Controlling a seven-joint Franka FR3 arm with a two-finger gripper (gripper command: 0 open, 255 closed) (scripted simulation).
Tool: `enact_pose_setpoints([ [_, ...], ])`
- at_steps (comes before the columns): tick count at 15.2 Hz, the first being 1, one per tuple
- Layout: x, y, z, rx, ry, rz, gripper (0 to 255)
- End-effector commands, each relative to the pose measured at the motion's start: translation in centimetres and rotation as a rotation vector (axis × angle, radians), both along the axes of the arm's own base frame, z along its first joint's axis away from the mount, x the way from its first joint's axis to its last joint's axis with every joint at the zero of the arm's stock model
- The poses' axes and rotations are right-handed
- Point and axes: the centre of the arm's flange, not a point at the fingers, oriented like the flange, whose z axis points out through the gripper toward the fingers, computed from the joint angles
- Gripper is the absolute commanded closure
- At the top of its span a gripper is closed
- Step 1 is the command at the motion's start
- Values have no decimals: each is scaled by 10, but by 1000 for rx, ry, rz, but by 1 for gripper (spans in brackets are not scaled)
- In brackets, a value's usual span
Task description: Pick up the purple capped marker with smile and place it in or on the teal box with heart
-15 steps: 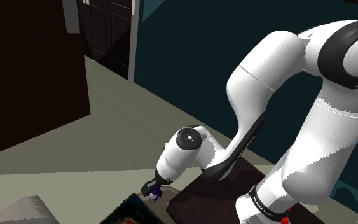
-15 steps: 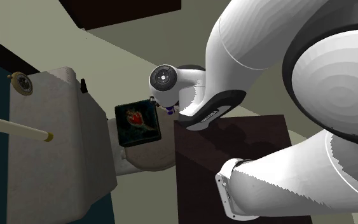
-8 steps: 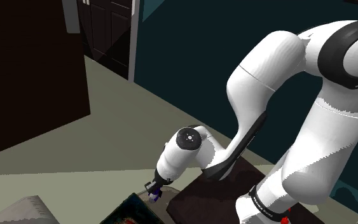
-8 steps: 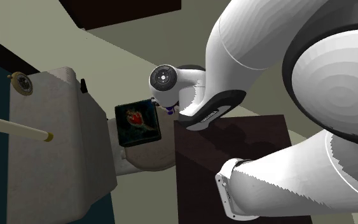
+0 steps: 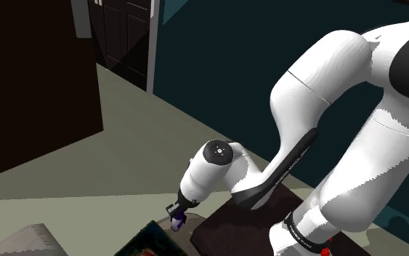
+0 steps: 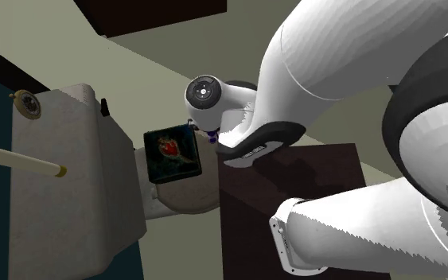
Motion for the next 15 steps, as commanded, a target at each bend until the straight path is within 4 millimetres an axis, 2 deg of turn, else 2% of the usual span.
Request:
enact_pose_setpoints([
  [1,0,0,11,0,2,-2,255],
  [15,0,0,85,0,2,-2,255],
])
